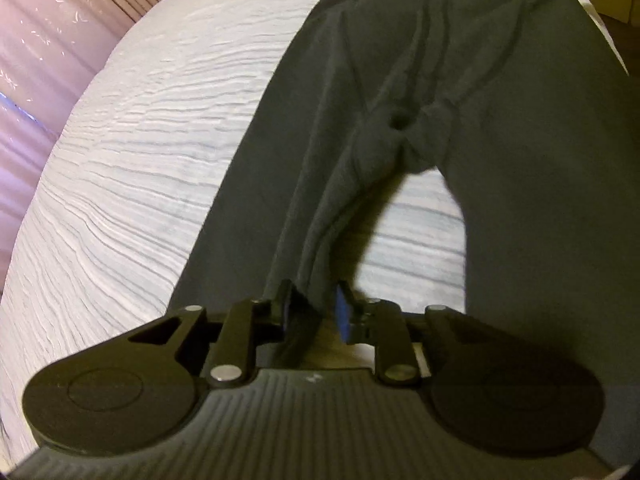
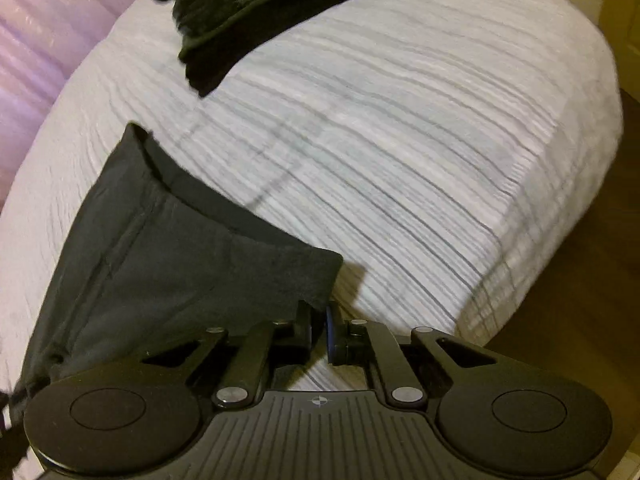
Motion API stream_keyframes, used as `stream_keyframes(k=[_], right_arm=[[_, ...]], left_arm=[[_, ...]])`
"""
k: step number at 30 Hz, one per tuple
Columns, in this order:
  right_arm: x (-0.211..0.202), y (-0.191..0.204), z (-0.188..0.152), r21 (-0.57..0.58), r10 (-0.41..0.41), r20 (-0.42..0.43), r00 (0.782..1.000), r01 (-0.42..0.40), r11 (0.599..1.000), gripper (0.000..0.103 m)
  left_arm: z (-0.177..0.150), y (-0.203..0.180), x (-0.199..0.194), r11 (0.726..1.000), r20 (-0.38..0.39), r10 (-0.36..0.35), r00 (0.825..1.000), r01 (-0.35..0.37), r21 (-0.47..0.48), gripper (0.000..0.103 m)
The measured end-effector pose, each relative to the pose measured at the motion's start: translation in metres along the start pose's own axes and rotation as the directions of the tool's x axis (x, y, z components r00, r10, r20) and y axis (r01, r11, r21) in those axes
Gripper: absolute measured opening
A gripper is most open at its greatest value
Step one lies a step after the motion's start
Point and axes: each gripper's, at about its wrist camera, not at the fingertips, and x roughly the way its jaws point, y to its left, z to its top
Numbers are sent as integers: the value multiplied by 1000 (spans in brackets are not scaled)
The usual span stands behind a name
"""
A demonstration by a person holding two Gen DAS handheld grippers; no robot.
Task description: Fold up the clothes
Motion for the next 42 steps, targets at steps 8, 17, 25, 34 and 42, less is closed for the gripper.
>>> stream_keyframes(k=[8,17,25,34,42], right_arm=[[-13,-18,2,-3,-178,16,984,178,984,0],[-16,66,-11,-360,-59,-1,998,54,931,0],[12,148,-43,-549,2,-104,995,-59,834,6],[11,242,-153,-706,59,-187,981,-176,686,65],[17,313,-271,-825,44,-295,955,-277,493,65]], left_arm=[[-42,5,-34,993,-72,13,997,-21,-116,32],[-137,0,-92,933,-300,83,950,-179,-311,43],[-240,-18,-154,865,-500,74,863,-305,-398,55],[-329,29,-154,835,-441,-12,897,-234,-498,58],[-365,65,-132,773,-256,-225,940,12,-634,2]])
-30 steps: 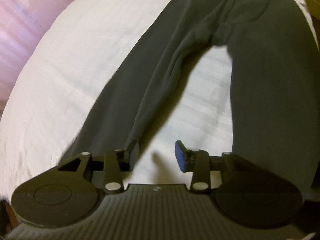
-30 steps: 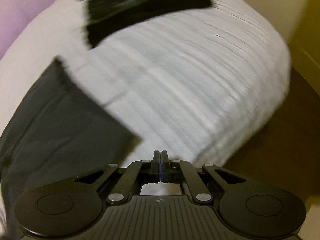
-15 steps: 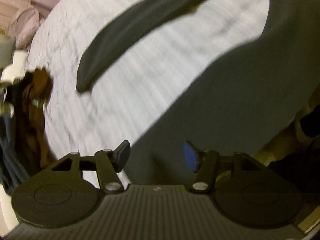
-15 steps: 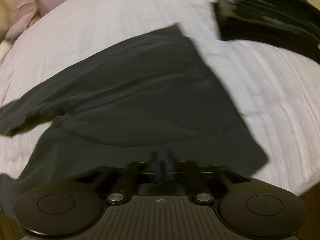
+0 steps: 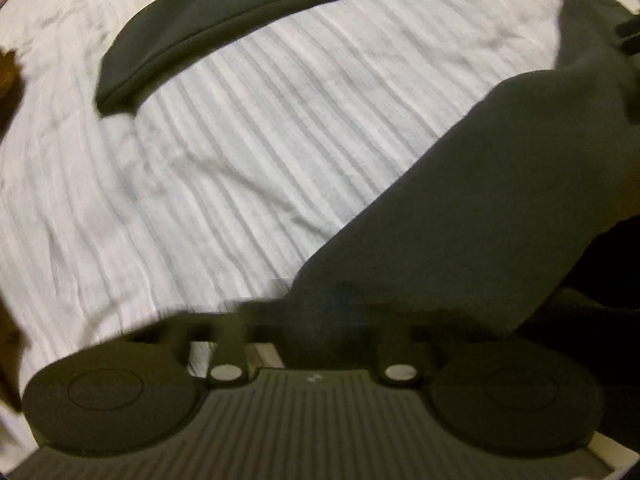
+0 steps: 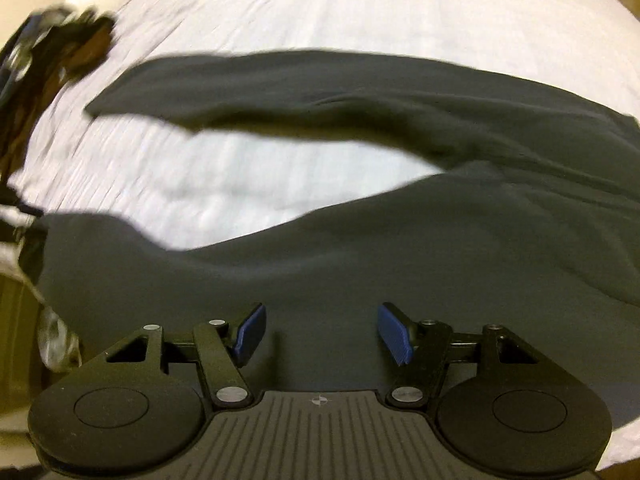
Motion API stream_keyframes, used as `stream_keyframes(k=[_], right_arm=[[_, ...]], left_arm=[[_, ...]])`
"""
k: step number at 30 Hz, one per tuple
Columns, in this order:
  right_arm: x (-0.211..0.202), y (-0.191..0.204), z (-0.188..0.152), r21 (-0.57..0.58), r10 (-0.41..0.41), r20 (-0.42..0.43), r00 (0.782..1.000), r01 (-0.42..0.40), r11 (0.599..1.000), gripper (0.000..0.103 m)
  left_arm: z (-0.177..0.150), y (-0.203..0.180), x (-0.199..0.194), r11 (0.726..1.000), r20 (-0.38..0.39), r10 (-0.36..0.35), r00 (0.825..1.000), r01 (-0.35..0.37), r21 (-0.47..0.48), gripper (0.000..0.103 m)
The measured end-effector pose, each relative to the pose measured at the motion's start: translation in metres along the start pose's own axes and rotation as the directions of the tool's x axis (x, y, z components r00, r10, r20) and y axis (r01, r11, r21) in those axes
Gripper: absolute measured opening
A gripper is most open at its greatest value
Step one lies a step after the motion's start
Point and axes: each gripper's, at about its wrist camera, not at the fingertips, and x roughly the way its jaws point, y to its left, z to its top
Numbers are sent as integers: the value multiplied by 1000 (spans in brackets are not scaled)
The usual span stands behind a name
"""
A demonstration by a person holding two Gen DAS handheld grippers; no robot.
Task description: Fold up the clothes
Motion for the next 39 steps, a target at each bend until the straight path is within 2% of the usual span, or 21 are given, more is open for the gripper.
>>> stream_keyframes(k=[1,3,5,11,13,15,17,18,21,23,26,31,35,39], right_arm=[[4,11,0,-8,4,-9,1000,-4,1000,65],[6,25,0,-2,3,-12,1000,-3,1000,65],[7,29,0,4,-8,-13,1000,8,1000,65],[3,28,-9,80,-42,-52,998,46,996,65],[-4,20,-12,113,-64,-53,997,69,991,65],[-14,8,-18,142,-93,-56,994,100,985,65],[-20,-11,-25,202,-121,-55,991,129,971,66],[-24,-21,-29,238,-133,-51,990,141,961,66],[-34,-52,-39,343,-170,-43,985,174,923,65],[-38,-75,-41,406,-189,-21,982,181,896,65],[-40,-110,-39,443,-212,16,977,183,878,65],[-28,-159,-40,381,-222,33,974,193,904,65],[-22,-194,-70,345,-174,-19,985,170,923,65],[-35,-216,-94,359,-160,-65,985,173,917,65]], left_arm=[[-1,4,-6,1000,20,-5,1000,6,-10,2],[-3,21,-23,995,70,-6,998,12,-95,3],[-12,33,-34,989,80,10,997,2,-150,3],[-19,13,-7,995,-35,46,998,-49,-84,6],[-12,5,-8,990,-34,124,992,-126,-64,20],[-10,-4,-15,980,-12,196,981,-196,-18,28],[-8,-14,-24,968,26,249,968,-249,28,28],[-6,-19,-31,967,61,249,967,-251,34,28],[7,-46,-49,985,169,157,973,-167,45,28],[21,-77,-48,986,193,103,976,-125,106,28],[48,-130,-31,980,193,19,981,-57,191,29],[88,-201,5,976,144,-88,986,56,212,29],[97,-227,34,979,56,-53,997,41,200,30],[103,-234,30,984,15,-3,1000,0,179,29]])
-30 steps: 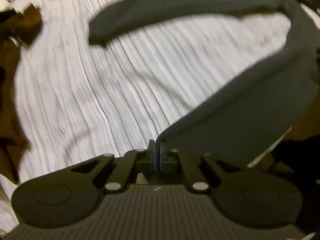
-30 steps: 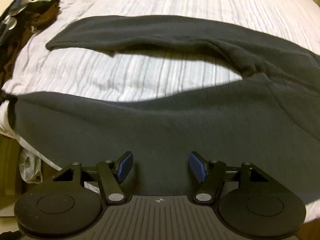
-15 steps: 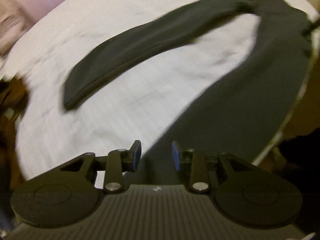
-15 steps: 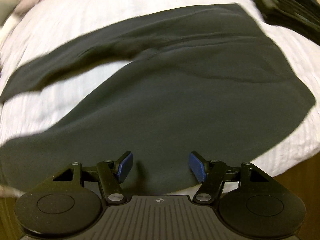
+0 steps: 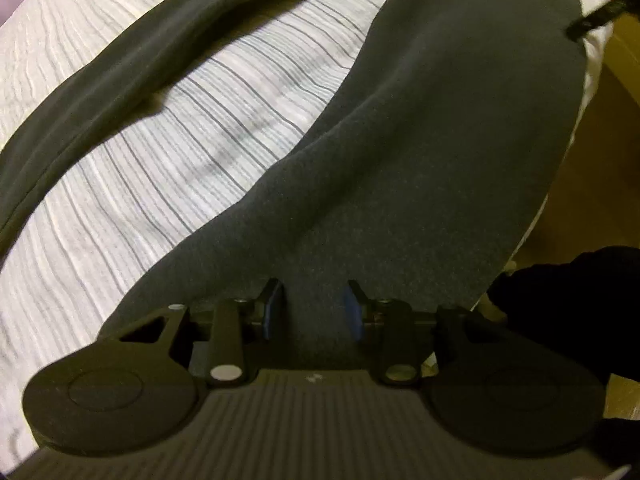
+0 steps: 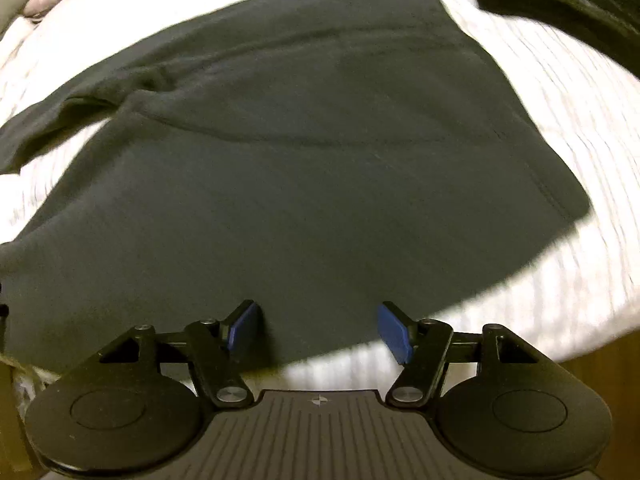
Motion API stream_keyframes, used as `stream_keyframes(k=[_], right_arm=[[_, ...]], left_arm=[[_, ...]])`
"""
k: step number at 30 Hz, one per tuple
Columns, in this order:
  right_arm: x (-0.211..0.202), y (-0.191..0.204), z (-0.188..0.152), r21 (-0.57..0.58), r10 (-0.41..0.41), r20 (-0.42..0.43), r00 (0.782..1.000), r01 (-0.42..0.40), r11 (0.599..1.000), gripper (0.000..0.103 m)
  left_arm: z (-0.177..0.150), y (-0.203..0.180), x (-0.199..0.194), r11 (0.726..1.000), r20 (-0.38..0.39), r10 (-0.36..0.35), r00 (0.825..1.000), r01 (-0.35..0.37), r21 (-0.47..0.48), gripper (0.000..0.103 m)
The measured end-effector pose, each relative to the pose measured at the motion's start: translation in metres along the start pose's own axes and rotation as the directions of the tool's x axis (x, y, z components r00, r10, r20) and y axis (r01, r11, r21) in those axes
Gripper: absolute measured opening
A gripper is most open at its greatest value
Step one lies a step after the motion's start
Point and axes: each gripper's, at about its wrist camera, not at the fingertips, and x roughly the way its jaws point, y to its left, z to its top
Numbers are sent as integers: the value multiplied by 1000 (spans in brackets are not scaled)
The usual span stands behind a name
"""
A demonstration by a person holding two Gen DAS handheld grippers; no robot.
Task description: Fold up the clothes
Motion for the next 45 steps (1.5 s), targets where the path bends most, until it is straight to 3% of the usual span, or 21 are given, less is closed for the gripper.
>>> stream_keyframes(k=[2,6,9,13,16,19,24,26,28,33,36,40,41,42,45], right_arm=[[-8,-8,-3,21,-10,-8,1000,10,1000,65],[-28,-4,2,-3,50,65,997,-50,999,66],[-27,9,10,-50,103,80,991,-99,994,65],[-20,17,19,-75,142,70,987,-137,988,65],[-9,18,16,-75,140,30,990,-138,988,65],[-5,16,11,-78,133,-1,991,-133,988,65],[-10,14,9,-41,108,-11,994,-108,993,65],[-10,18,11,-40,90,-15,996,-90,995,65],[-10,24,12,-43,68,-18,998,-69,997,66],[-17,59,14,-67,72,37,997,-70,995,66],[-12,90,10,-85,107,25,994,-105,991,66],[9,133,0,-94,109,-81,991,-117,989,68],[11,138,-3,-87,102,-92,990,-110,990,79],[10,143,-5,-79,102,-101,990,-111,991,82],[3,152,-13,-47,87,-120,989,-94,995,82]], left_arm=[[9,-4,-12,1000,31,-1,1000,2,-18,29],[39,-15,-25,998,121,-40,992,45,-36,30],[63,-20,-11,995,137,-79,987,87,-49,30],[73,-19,1,990,101,-127,987,132,-43,35],[57,-21,15,993,0,-118,993,118,2,38],[34,-7,12,997,-13,-76,997,77,14,38],[-4,52,-4,994,-66,42,997,-48,-102,37],[-21,79,-8,983,-109,114,987,-128,-134,38],[-38,101,-15,967,-117,141,983,-162,-196,38],[-72,144,-35,919,-91,163,982,-185,-348,36],[-67,130,-29,933,-36,115,993,-120,-340,39],[-79,116,-4,953,-98,84,992,-108,-282,41],[-86,116,-1,957,-111,85,990,-112,-267,41],[-96,119,0,961,-120,93,988,-121,-250,43],[-132,139,-8,949,-164,117,980,-159,-272,43]])
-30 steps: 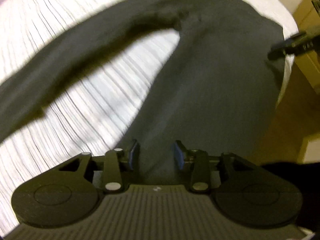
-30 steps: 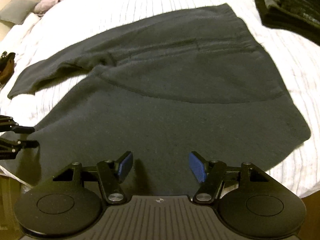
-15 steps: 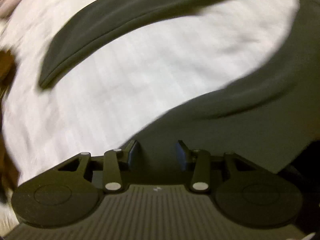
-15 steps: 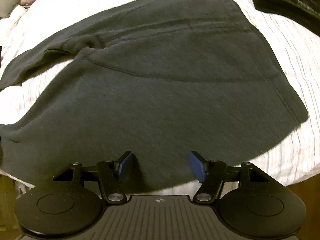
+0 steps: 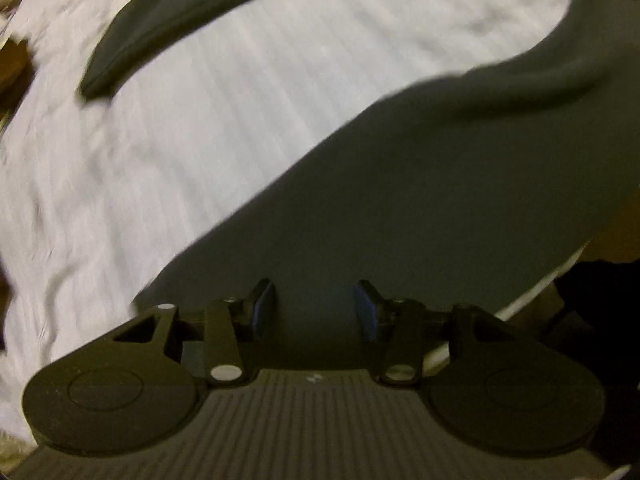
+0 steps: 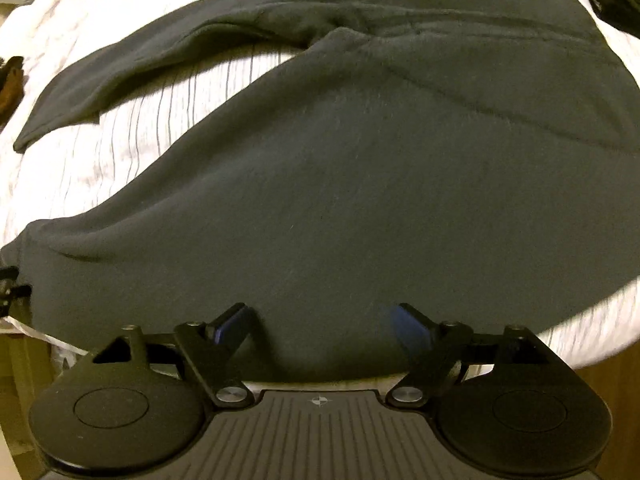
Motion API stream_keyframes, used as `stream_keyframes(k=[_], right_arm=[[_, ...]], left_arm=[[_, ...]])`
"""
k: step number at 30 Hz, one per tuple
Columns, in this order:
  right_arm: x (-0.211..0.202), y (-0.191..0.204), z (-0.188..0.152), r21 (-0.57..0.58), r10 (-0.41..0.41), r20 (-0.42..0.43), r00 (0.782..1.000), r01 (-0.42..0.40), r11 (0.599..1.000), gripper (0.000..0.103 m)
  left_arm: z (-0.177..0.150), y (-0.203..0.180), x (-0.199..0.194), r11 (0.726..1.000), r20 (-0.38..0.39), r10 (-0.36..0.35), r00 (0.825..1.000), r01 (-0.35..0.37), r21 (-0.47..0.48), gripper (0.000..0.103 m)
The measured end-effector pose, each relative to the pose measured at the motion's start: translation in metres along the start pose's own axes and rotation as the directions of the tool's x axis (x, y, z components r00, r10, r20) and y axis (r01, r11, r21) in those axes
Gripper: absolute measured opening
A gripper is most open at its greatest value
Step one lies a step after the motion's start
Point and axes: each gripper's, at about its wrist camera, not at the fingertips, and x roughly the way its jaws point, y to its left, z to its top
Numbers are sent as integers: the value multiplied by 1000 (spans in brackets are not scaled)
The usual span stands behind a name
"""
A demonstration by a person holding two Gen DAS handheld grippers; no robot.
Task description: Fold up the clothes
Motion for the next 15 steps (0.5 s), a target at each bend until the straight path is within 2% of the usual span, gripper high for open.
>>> stream_keyframes(k=[2,7,15], right_arm=[[-7,7,-6,13,-15,0,1000,15,1000,82],[-35,30,-17,37,-50,26,998,49,998,82],[-77,58,-19,57,-104,122,987,98,994,82]], left_arm=[[-19,23,-7,998,-14,34,999,-35,-44,41],[-46,52,-38,995,21,42,999,-40,-94,42],[-50,33,-90,996,130,-10,992,21,-82,50]])
